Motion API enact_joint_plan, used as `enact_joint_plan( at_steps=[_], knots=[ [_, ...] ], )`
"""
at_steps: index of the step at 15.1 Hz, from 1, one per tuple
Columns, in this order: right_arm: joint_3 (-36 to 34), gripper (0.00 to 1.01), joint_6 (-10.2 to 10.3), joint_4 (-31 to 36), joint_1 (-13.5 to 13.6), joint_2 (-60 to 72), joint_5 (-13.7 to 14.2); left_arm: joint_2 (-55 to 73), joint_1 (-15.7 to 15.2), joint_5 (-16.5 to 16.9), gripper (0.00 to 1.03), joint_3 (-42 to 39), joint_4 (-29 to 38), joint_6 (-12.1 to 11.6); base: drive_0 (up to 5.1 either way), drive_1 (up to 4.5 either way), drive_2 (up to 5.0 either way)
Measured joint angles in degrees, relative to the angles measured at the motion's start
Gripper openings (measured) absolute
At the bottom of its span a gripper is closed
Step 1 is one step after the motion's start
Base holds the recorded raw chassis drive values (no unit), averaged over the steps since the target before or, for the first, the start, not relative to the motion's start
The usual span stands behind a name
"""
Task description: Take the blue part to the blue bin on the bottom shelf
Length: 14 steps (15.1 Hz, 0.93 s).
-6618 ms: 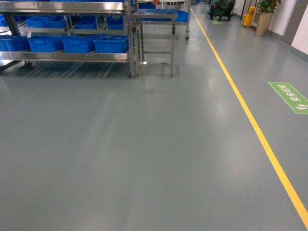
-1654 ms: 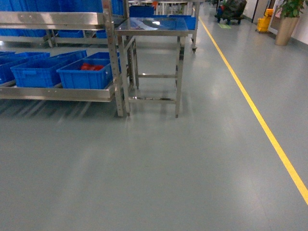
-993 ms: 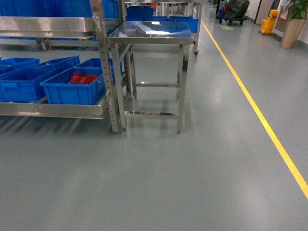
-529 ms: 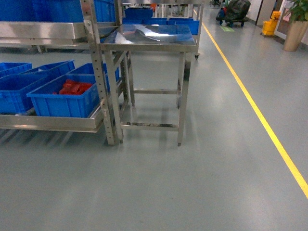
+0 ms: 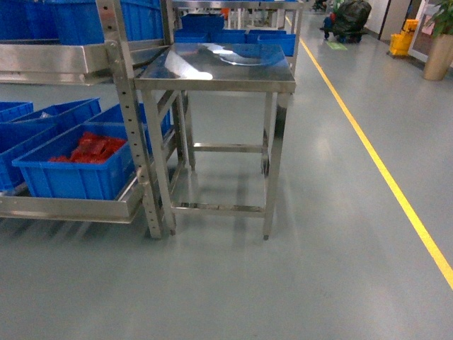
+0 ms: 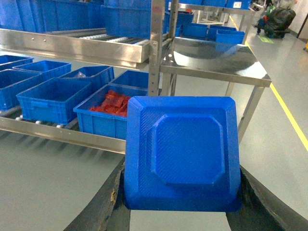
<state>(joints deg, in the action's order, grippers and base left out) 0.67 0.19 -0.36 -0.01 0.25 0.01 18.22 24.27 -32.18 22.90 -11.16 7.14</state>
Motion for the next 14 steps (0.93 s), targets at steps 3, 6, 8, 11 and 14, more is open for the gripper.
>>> enact_joint_plan(
  at_steps=[3,6,8,11,14],
  knots=[
    [0.0,0.98,-0.02,0.2,0.0,-0.02,-0.02,0.04,-0.07,0.07,0.44,0.0,0.02,0.0,0.0,4.17,-4.1],
    [0.0,0.98,0.0,-0.02,0.0,0.0,0.02,0.0,0.0,0.02,0.44,0.0,0.04,0.0,0.0,4.13,-4.2],
    [0.0,0.98,0.0,0.04,0.0,0.0,0.02,0.04,0.0,-0.07,0.44,0.0,-0.02,0.0,-0.1,4.1,-4.2],
    [0.0,0.98,-0.02,0.11,0.0,-0.04,0.02,0.04,0.0,-0.13,0.44,0.0,0.0,0.0,-0.1,4.1,-4.2],
    [0.0,0.98,-0.02,0.09,0.0,0.0,-0.02,0.04,0.0,0.04,0.44,0.0,0.04,0.0,-0.1,4.09,-4.2]
  ],
)
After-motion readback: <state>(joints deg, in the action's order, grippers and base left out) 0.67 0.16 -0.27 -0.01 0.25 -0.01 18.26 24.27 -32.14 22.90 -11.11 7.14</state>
